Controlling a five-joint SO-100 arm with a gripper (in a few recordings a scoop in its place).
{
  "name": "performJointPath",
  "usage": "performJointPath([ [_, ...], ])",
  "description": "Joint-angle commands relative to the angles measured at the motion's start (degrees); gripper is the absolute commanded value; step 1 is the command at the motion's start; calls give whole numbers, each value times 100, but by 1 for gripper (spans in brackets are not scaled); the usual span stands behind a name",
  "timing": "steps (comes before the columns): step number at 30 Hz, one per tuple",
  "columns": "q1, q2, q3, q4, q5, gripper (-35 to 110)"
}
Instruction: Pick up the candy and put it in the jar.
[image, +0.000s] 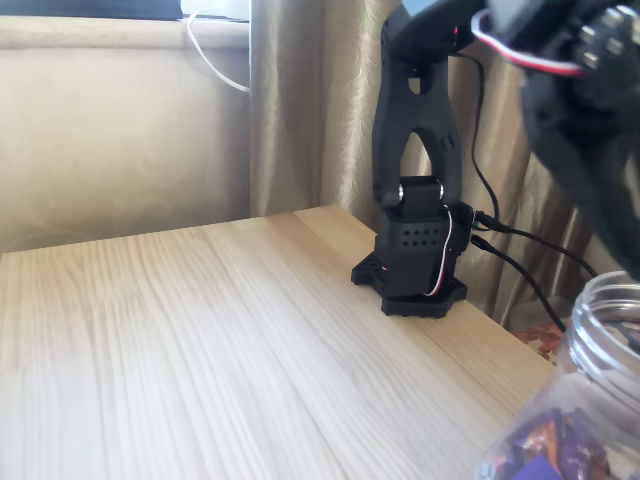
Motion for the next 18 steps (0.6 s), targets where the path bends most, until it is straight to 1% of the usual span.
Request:
performJointPath([
  [1, 1169, 220, -554, 149, -141, 0],
  [4, 2259, 562, -246, 114, -211, 0],
  [7, 3261, 1292, 756, -141, -193, 0],
  [10, 4122, 2048, 1934, -510, 114, 0],
  [13, 4737, 2856, 3226, -896, 360, 0],
  [16, 5124, 3463, 4315, -1292, 554, 0],
  [18, 5317, 3718, 4878, -1424, 853, 0],
])
